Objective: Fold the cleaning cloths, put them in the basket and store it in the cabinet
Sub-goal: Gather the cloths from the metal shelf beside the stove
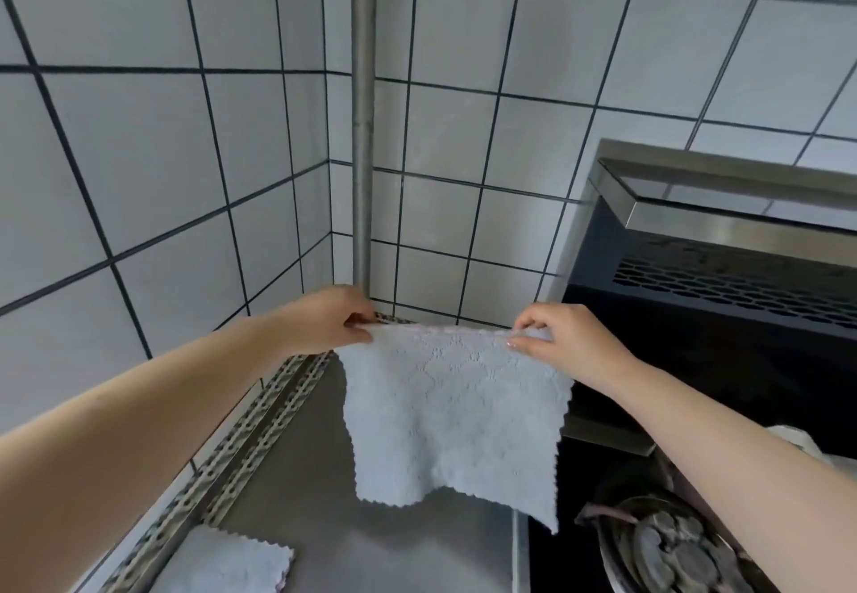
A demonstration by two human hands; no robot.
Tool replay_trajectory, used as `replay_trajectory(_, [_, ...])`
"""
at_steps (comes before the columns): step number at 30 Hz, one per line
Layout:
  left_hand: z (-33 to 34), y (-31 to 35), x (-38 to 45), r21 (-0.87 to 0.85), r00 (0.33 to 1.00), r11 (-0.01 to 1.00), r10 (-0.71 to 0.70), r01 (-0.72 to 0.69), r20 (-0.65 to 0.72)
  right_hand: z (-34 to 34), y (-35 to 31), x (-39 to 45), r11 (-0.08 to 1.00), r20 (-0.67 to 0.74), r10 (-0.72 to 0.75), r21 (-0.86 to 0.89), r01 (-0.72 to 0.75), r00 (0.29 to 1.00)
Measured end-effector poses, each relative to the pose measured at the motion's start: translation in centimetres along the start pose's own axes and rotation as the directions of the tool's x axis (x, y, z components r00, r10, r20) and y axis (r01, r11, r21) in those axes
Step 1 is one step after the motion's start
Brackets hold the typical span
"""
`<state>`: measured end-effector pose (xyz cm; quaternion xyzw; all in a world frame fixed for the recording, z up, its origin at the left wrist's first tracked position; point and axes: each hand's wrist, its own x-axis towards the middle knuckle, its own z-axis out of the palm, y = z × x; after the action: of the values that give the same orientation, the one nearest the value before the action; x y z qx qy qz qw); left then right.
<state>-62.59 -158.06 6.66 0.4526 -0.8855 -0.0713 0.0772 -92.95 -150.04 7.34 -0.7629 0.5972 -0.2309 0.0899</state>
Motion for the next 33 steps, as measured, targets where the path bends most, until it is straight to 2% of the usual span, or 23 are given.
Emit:
replay_trajectory(2, [0.6, -0.6, 0.0, -0.037, 0.997, 0.997, -0.072, 0.071, -0.036, 0.2, 1.2, 0.3, 0.997, 0.079, -0.02, -0.074, 0.026, 0.997])
replay_trajectory(5, [1.3, -1.5, 0.2, -0.178, 0.973, 0.97, -0.192, 0.168, -0.126, 0.5, 3.0, 0.8, 0.988, 0.148, 0.028, -0.154, -0.005, 0.989])
replay_trajectory(9, [1.0, -1.9, 1.1, -0.349, 0.921, 0.901, -0.338, 0.257, -0.194, 0.2, 4.1, 2.2, 0.989, 0.046, 0.088, -0.12, -0.082, 0.995])
replay_trajectory(13, [-0.4, -2.3, 2.4, -0.525, 0.862, 0.814, -0.433, 0.248, -0.264, -0.1, 4.2, 3.8, 0.98, -0.102, 0.198, 0.025, -0.196, 0.975])
replay_trajectory(16, [-0.7, -2.0, 2.4, -0.703, 0.81, 0.687, -0.51, 0.183, -0.288, 0.5, 4.1, 4.0, 0.94, -0.14, 0.274, 0.249, -0.234, 0.951])
replay_trajectory(19, [1.0, -2.3, 1.6, -0.85, 0.784, 0.495, -0.594, 0.182, -0.178, 2.3, 4.2, 3.0, 0.778, -0.074, 0.419, 0.543, -0.316, 0.905])
replay_trajectory(21, [3.2, -2.5, 0.6, -0.872, 0.779, 0.423, -0.622, 0.246, -0.082, 4.3, 4.5, 1.7, 0.674, 0.009, 0.469, 0.642, -0.365, 0.883])
replay_trajectory(23, [6.1, -2.8, -0.7, -0.842, 0.776, 0.431, -0.63, 0.326, -0.022, 6.7, 5.0, 0.1, 0.659, 0.081, 0.49, 0.617, -0.43, 0.868])
replay_trajectory(25, [9.4, -2.9, -2.2, -0.764, 0.785, 0.489, -0.618, 0.42, 0.036, 9.4, 5.7, -1.7, 0.679, 0.153, 0.507, 0.536, -0.502, 0.849])
replay_trajectory(27, [12.8, -2.9, -4.0, -0.684, 0.772, 0.51, -0.624, 0.522, 0.124, 12.2, 6.2, -3.8, 0.63, 0.26, 0.54, 0.507, -0.589, 0.801])
replay_trajectory(30, [16.9, -2.7, -6.8, -0.685, 0.706, 0.35, -0.621, 0.639, 0.341, 15.3, 6.3, -7.1, 0.49, 0.412, 0.608, 0.478, -0.729, 0.679])
replay_trajectory(31, [17.7, -2.4, -7.7, -0.682, 0.69, 0.299, -0.594, 0.667, 0.414, 16.1, 6.6, -8.1, 0.48, 0.443, 0.613, 0.448, -0.754, 0.654])
replay_trajectory(33, [19.5, -2.5, -9.1, -0.647, 0.661, 0.261, -0.551, 0.717, 0.51, 17.8, 7.3, -10.1, 0.501, 0.485, 0.621, 0.358, -0.788, 0.615])
